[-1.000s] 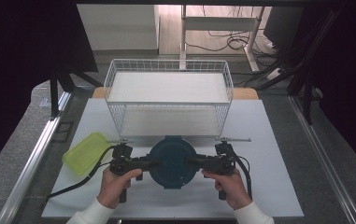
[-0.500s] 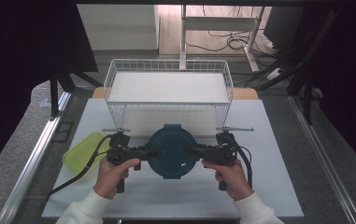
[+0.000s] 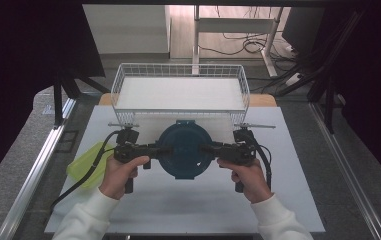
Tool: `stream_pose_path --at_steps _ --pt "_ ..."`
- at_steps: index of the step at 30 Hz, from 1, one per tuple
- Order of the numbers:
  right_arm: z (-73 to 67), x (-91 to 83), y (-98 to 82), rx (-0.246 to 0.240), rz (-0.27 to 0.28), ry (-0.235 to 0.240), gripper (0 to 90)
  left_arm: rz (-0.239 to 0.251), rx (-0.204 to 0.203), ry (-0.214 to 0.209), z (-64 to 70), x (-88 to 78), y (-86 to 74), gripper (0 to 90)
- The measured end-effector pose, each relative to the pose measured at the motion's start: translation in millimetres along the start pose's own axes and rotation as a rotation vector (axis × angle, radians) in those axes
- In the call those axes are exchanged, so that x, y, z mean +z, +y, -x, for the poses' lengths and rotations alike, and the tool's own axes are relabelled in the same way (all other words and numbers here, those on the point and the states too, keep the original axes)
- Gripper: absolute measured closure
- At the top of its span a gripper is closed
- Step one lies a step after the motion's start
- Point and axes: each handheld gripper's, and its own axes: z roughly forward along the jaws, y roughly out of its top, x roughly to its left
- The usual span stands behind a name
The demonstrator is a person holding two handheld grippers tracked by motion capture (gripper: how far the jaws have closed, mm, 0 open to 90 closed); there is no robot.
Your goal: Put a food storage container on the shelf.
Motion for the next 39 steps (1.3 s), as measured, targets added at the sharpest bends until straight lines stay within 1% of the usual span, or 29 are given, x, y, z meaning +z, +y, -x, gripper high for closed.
stream_pose_path --at_steps 5,9,12,16,20,22,24,31,37,39 --pt "-3.0 -2.2 7.9 -0.006 0.015 0.000 38.8 0.008 0.010 -0.001 2.8 -2.6 9.2 38.8" --pt "-4.2 -3.8 15.1 -0.011 0.027 0.006 38.9 0.024 0.025 0.006 5.9 -4.9 16.3 38.8" --pt "-6.3 -4.9 20.0 -0.014 0.032 0.006 38.9 0.032 0.028 0.001 6.2 -6.8 20.5 38.9" --pt "-10.1 -5.7 27.0 -0.030 0.036 -0.002 38.9 0.041 0.034 -0.004 6.7 -9.4 26.2 38.9" --pt "-13.0 -6.5 32.3 -0.032 0.042 0.000 38.9 0.043 0.043 -0.004 8.3 -11.6 31.7 38.9" --pt "-13.8 -7.2 34.8 -0.041 0.047 -0.002 38.8 0.041 0.050 -0.005 8.8 -12.3 34.7 38.9" --pt "-14.6 -7.8 37.2 -0.041 0.046 -0.003 38.8 0.040 0.047 -0.007 9.0 -12.5 37.1 39.0" --pt "-15.8 -8.1 45.5 -0.047 0.053 -0.002 38.8 0.047 0.059 -0.004 10.6 -14.4 46.2 39.0" --pt "-15.1 -7.9 53.3 -0.044 0.053 -0.003 38.8 0.043 0.054 -0.007 9.5 -13.7 54.3 39.0" --pt "-15.0 -7.6 55.4 -0.039 0.051 -0.003 38.8 0.041 0.065 -0.003 9.4 -14.0 57.0 39.0"
